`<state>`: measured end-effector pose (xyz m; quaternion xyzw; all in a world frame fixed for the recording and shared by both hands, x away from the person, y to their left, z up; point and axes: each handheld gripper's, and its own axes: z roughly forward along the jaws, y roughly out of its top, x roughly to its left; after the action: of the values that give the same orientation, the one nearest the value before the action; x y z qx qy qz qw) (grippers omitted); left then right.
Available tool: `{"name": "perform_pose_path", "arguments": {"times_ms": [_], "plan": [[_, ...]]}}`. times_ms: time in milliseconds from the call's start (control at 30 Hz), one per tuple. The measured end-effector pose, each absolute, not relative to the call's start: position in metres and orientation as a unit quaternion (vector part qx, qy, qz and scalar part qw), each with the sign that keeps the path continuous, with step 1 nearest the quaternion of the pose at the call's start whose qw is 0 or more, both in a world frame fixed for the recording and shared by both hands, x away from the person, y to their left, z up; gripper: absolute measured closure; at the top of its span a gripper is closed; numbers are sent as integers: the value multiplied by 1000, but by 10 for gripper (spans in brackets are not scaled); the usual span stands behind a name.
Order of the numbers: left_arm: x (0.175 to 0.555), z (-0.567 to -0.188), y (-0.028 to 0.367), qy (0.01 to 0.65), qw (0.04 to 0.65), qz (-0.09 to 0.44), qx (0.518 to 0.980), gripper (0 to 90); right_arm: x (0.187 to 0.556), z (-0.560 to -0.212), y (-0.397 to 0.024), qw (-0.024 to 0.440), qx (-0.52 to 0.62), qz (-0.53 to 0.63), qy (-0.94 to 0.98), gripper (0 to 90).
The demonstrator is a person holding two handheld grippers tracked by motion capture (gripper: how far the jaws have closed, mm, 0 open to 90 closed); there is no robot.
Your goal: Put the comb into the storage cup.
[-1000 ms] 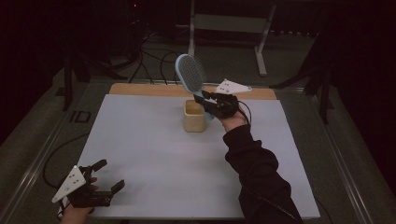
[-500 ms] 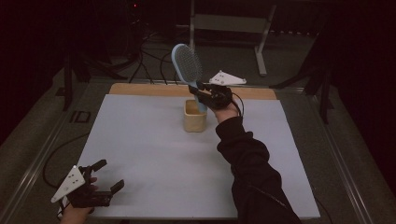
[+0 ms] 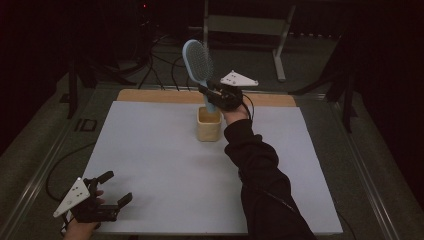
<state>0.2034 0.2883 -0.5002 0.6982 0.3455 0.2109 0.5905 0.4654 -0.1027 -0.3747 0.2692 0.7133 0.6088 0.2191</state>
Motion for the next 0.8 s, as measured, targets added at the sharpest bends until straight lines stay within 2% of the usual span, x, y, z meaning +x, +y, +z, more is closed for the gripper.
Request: {"name": "perform_pose_path", "arguments": {"times_ms": [800], "plan": [[203, -500, 289, 346, 592, 211, 697, 0, 487, -412, -102, 214, 296, 610, 703, 701]]}}
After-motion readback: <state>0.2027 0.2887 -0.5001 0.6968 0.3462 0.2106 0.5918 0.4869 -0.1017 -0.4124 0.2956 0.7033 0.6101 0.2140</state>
